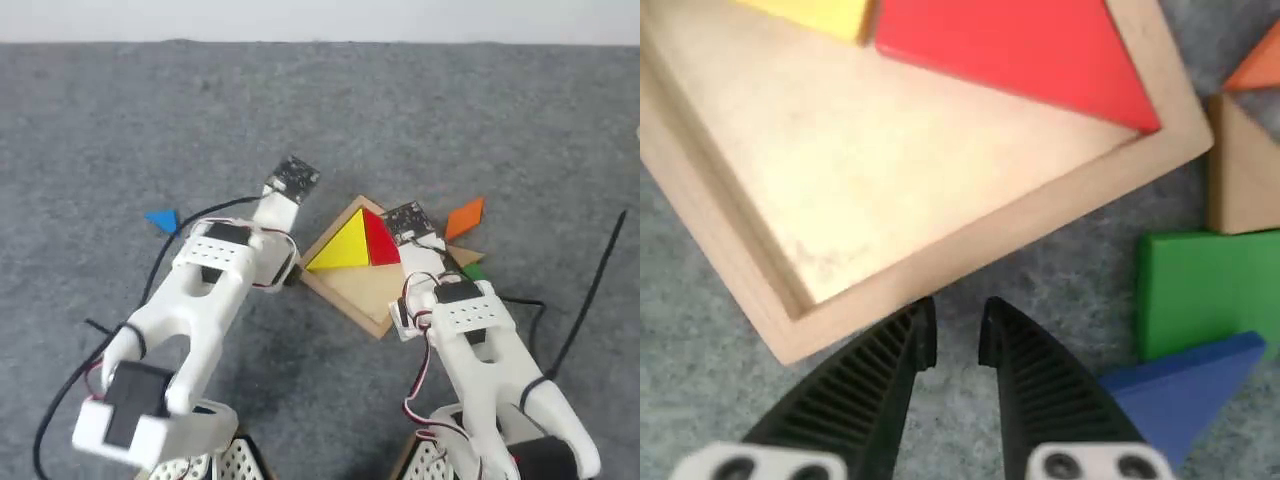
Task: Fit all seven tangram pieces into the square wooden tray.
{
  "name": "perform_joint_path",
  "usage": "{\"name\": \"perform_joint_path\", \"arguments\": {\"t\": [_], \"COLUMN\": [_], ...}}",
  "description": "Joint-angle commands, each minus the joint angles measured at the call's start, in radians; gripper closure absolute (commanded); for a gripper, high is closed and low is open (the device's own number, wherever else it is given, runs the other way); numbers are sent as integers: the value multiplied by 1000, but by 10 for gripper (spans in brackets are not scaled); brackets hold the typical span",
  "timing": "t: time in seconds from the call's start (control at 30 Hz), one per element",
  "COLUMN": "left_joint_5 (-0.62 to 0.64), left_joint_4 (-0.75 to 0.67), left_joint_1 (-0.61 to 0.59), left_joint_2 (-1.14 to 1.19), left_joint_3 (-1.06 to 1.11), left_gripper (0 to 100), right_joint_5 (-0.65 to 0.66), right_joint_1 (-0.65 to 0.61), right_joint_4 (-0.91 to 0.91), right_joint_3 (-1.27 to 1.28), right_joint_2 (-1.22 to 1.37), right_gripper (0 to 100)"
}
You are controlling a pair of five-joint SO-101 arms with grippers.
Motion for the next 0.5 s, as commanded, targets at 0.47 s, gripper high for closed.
{"name": "perform_joint_path", "arguments": {"t": [0.47], "left_joint_5": [3], "left_joint_4": [-15], "left_joint_1": [-97], "left_joint_2": [-126], "left_joint_3": [-87], "left_gripper": [790], "right_joint_5": [-11], "right_joint_1": [-8], "right_joint_4": [-16], "right_joint_3": [-285], "right_joint_2": [309], "right_gripper": [908]}}
